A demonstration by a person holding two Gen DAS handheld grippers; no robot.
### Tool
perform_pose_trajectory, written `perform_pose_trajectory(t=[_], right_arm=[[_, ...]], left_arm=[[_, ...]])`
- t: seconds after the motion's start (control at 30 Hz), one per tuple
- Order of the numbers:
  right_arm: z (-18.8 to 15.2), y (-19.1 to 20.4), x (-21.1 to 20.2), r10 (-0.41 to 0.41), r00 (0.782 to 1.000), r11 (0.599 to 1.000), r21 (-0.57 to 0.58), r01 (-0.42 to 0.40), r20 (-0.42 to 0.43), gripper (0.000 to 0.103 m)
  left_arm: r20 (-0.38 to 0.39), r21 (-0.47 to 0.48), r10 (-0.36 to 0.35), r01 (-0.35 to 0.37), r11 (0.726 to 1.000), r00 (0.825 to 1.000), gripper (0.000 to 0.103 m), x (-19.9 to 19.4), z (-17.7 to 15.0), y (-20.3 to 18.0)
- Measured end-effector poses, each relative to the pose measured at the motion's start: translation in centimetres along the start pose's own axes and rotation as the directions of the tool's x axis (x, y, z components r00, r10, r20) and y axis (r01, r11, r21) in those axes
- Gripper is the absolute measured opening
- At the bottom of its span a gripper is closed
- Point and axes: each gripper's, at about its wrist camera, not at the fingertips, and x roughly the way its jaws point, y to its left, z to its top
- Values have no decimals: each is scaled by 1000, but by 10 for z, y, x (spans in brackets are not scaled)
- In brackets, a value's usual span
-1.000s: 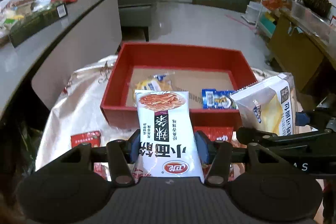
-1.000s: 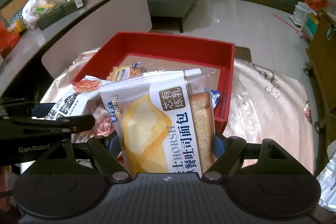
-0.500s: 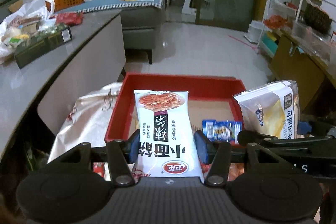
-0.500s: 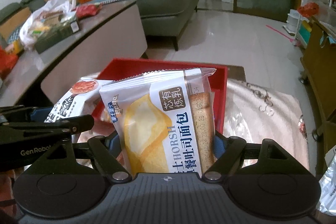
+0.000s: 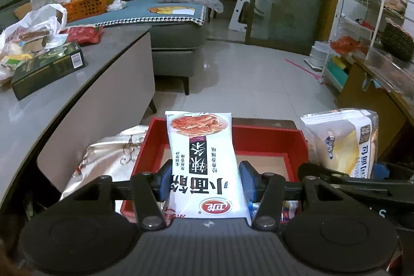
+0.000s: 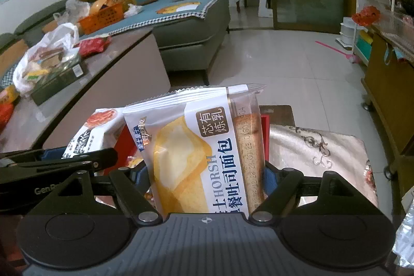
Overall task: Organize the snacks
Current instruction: 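Carry the spicy-strip packet and bread pack over the red box with both tools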
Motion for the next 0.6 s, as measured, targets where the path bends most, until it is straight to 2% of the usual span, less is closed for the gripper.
perform_pose_trajectory(t=[0.6], right_arm=[[9, -10, 53, -16, 998, 999, 29, 17, -55, 84]], left_arm=[[-49, -6, 58, -58, 998, 997, 45, 57, 8, -4]])
